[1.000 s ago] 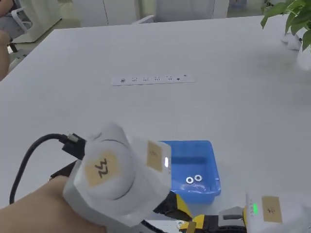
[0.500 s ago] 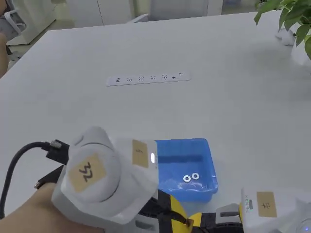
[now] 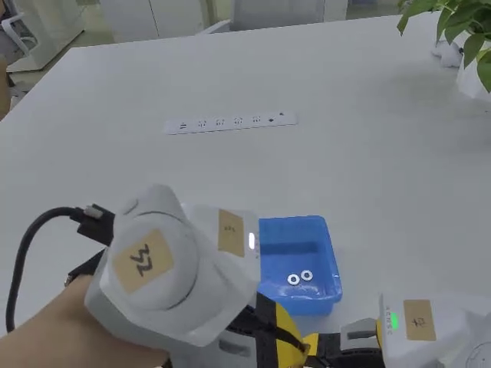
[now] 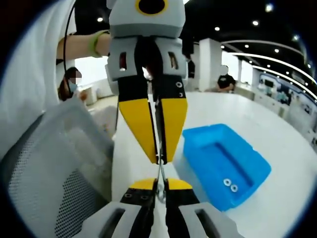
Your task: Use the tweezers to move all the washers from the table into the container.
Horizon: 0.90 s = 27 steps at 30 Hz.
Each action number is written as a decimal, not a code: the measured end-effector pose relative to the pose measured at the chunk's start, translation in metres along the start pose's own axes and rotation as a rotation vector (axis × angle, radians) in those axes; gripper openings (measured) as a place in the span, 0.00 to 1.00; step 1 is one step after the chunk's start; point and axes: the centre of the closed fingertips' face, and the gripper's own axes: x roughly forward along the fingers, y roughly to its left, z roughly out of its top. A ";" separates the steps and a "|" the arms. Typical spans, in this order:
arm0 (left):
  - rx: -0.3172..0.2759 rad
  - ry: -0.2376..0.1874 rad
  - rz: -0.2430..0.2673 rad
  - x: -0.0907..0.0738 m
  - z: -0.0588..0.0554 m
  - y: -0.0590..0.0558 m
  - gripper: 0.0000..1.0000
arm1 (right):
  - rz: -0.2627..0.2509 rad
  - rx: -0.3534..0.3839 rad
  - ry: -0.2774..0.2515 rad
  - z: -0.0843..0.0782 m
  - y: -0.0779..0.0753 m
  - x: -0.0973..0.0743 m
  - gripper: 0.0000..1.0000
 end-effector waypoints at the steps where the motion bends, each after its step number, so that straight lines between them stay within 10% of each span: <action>1: 0.015 0.004 0.009 0.001 0.000 0.001 0.00 | -0.005 -0.002 0.003 0.000 -0.001 0.000 0.03; 11: 0.015 0.021 0.014 0.006 0.000 -0.004 0.00 | 0.001 -0.007 0.014 0.001 0.001 0.000 0.04; 15: -0.003 0.012 0.018 0.005 -0.001 -0.004 0.00 | 0.012 0.070 -0.036 0.013 0.004 0.005 0.26; 17: -0.028 0.004 0.019 0.004 -0.001 -0.006 0.00 | 0.001 -0.062 -0.014 0.013 -0.001 0.002 0.04; 18: -0.050 -0.008 0.053 0.001 0.000 -0.004 0.00 | -0.001 0.003 -0.020 0.010 0.005 0.009 0.04; 25: -0.280 -0.302 0.245 -0.038 0.020 -0.006 0.00 | 0.016 0.000 -0.031 0.011 0.015 0.010 0.03; 27: -0.312 -0.359 0.416 -0.062 0.013 0.004 0.00 | 0.022 -0.002 -0.031 0.010 0.018 0.009 0.03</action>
